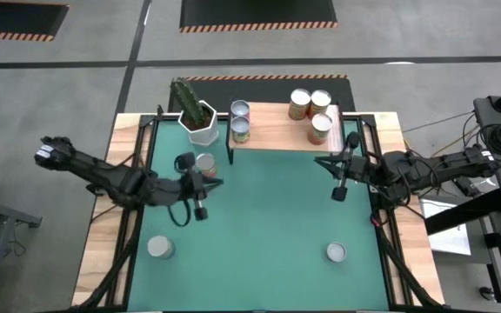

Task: Pick and place cans onto a shelf
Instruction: Put the canned corn on the shelf

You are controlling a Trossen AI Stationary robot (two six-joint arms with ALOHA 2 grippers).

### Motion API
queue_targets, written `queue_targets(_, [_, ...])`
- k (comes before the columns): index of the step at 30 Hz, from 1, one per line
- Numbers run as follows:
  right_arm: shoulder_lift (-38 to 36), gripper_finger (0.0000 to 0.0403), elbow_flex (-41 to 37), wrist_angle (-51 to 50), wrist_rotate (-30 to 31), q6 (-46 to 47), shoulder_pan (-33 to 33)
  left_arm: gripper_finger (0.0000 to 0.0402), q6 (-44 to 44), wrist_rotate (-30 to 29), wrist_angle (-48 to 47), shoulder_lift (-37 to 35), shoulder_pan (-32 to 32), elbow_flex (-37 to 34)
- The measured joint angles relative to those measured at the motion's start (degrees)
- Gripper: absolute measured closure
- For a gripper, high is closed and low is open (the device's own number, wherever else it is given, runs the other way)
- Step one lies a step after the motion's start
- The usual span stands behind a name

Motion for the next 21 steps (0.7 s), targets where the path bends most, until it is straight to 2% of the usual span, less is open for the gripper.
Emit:
queue_targets(3, [0.00, 0.0390, 0.07, 0.14, 0.04, -0.09, 0.00, 0.0402, -6.79, 8.82, -6.68, 0.21, 6.18, 2.66])
queue_targets(6, [0.07, 0.0390, 0.09, -0.18, 0.03, -0.14, 0.00, 0.0402, -13.63, 15.08, -14.67, 1.26, 12.97, 4.50])
queue_targets(12, [0.04, 0.0390, 0.09, -0.59, 0.06, -0.10, 0.00, 0.0402, -24.82, 28.23, -30.93, 4.71, 25.65, 3.85])
queue_targets(15, [0.04, 0.0390, 0.10, -0.59, 0.08, -0.29, 0.00, 0.0402, -26.50, 31.05, -32.94, 7.27, 29.01, 3.24])
queue_targets(21, [0.04, 0.0390, 0.11, -0.99, 0.10, -0.96, 0.00, 0.0401, -26.53, 31.15, -32.04, 12.46, 31.60, 4.03])
